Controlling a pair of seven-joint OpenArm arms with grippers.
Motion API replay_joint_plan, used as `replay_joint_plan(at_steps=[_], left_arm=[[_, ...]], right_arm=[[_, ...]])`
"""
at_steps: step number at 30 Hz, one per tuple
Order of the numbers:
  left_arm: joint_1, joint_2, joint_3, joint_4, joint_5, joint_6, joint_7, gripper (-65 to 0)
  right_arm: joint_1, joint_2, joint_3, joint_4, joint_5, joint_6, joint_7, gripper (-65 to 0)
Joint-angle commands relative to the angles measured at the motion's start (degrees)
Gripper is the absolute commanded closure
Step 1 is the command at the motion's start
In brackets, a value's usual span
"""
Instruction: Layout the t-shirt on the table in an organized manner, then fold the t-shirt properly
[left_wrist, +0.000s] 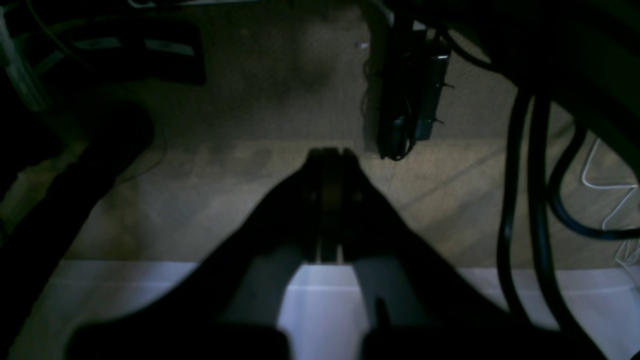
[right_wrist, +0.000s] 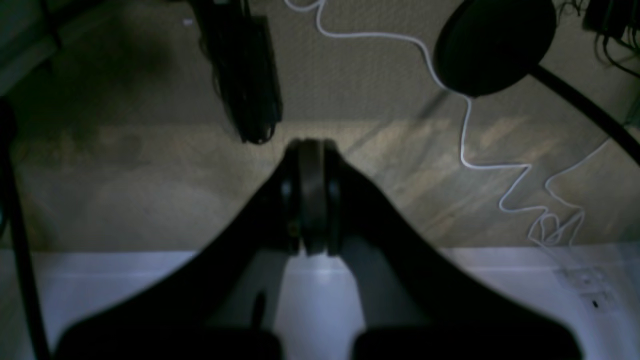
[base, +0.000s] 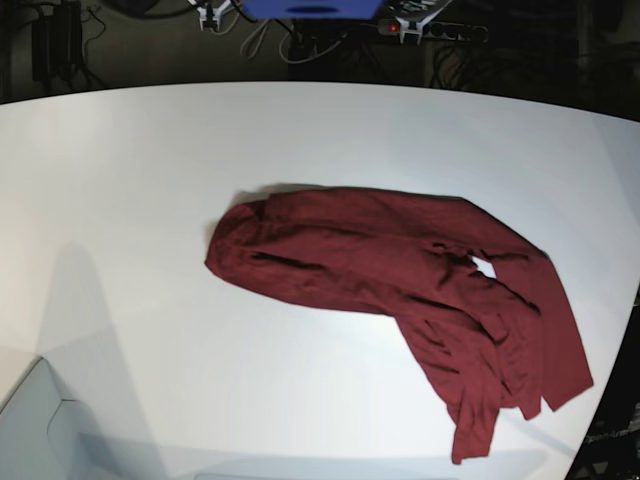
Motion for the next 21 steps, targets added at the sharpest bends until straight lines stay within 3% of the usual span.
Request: replay_joint_plan(at_steps=[1, 21], left_arm=[[1.4, 0.1, 0.1, -0.2, 0.2, 0.1, 0.5, -0.4], [-6.0, 0.2, 0.1, 0.3, 0.1, 0.1, 0.2, -0.4]], right_arm=[[-0.6, 0.0, 0.0, 0.0, 0.2, 0.3, -0.2, 0.0], [-1.4, -0.2, 0.3, -0.2, 0.2, 0.3, -0.4, 0.0]])
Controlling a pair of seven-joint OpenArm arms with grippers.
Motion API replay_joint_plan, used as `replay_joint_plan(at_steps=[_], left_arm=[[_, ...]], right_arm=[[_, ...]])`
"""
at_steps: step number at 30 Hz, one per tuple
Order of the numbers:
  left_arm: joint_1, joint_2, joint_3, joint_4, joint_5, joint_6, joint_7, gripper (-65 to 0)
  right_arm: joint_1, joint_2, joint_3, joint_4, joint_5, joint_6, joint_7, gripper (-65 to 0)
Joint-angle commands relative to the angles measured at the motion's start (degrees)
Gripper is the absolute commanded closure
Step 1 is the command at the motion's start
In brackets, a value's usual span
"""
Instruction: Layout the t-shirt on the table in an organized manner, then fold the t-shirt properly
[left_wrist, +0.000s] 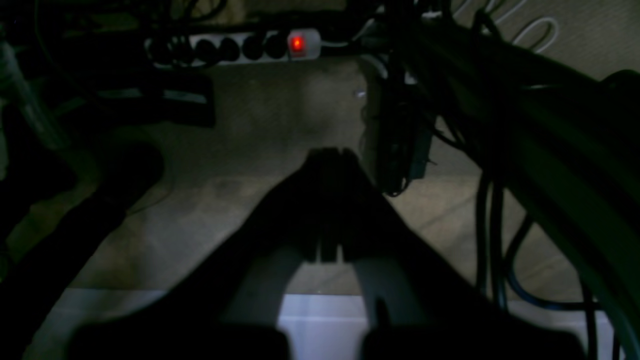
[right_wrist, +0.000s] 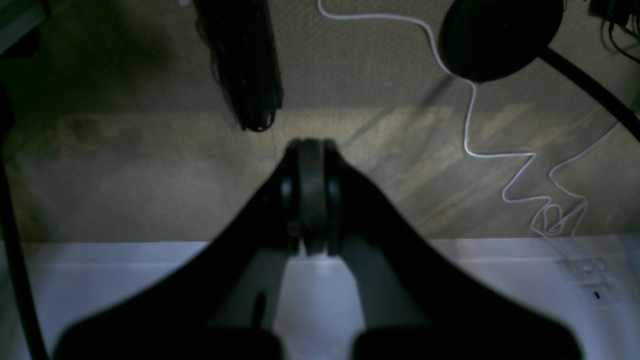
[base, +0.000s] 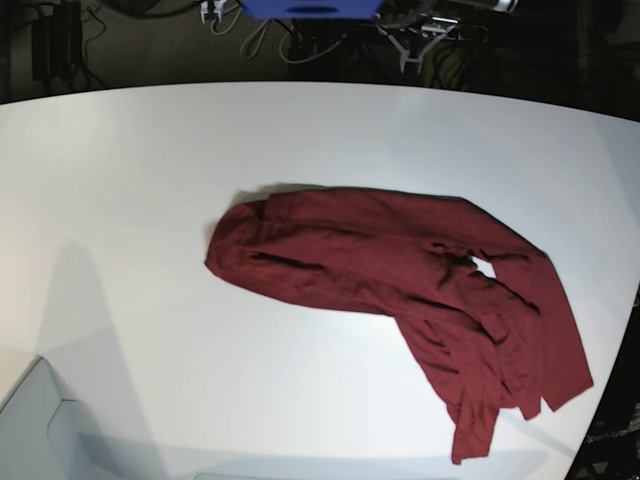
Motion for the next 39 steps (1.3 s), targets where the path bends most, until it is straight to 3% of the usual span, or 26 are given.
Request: replay_joint_plan(at_steps=[1, 12, 39], left_arm=[[-0.5, 0.1, 0.0, 0.1, 0.1, 0.1, 0.0, -0.4], [-0.1, 0.2, 0.1, -0.2, 0.1, 0.1, 0.3, -0.4], [-0.2, 0.1, 0.0, -0.2, 0.2, 0.1, 0.3, -0.4]], right_arm=[[-0.4, -0.2, 0.1, -0.1, 0.2, 0.3, -0.2, 0.0], [-0.1, -2.1, 0.2, -0.1, 0.2, 0.3, -0.2, 0.0], [2.4, -1.9, -0.1, -0.1, 0.2, 0.3, -0.1, 0.0]])
